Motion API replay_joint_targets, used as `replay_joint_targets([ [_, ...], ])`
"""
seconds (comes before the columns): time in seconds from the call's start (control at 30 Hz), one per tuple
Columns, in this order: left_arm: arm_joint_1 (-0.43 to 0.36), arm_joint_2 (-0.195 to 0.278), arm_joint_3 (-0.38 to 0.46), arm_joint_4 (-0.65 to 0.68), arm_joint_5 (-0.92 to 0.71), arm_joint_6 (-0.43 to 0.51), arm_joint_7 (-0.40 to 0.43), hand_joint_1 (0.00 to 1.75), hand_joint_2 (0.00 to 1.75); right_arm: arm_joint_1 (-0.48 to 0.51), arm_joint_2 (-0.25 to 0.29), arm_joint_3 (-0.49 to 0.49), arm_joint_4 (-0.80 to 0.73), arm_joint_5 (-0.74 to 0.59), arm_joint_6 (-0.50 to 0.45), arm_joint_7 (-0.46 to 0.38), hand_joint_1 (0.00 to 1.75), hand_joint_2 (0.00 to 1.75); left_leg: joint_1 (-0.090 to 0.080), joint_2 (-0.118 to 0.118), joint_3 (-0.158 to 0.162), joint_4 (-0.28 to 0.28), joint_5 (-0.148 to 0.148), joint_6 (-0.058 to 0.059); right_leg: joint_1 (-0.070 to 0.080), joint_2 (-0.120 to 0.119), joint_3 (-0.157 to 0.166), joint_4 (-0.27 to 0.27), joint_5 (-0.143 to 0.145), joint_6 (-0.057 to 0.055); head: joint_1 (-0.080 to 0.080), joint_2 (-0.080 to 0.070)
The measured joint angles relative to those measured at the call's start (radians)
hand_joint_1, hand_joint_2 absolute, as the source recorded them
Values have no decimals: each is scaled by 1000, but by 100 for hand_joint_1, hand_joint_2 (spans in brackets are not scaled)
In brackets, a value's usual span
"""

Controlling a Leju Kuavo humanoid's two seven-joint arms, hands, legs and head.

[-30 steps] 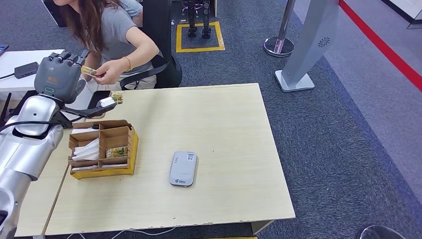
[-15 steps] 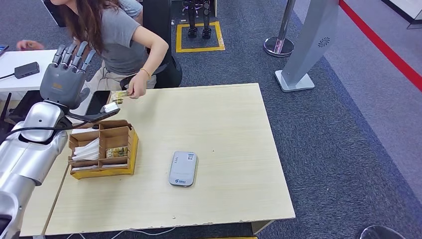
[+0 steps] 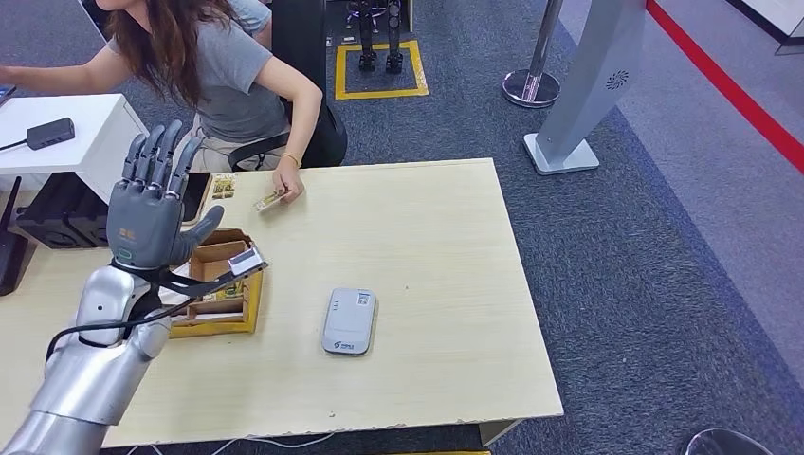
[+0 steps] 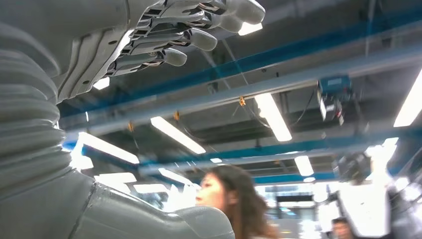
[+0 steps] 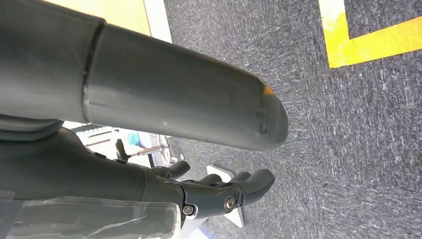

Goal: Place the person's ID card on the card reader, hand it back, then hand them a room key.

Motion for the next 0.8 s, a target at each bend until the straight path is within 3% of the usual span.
replay_joint_targets([
  [0.13, 102, -38, 12, -158, 148, -13, -64, 0, 175, 0, 0, 0, 0, -1, 0, 0, 0, 0, 0, 0, 0, 0, 0, 0, 0, 0, 0, 0, 0, 0, 0, 0],
  [0.3, 170, -70, 40, -258, 299, -61, -130, 0, 175, 1, -1, 0, 0, -1, 0, 0, 0, 0, 0, 0, 0, 0, 0, 0, 0, 0, 0, 0, 0, 0, 0, 0],
  [0.8, 256, -135, 179, -322, 677, -269, -237, 0, 175, 4, -9, 0, 0, 0, 0, 0, 0, 0, 0, 0, 0, 0, 0, 0, 0, 0, 0, 0, 0, 0, -1, 0],
])
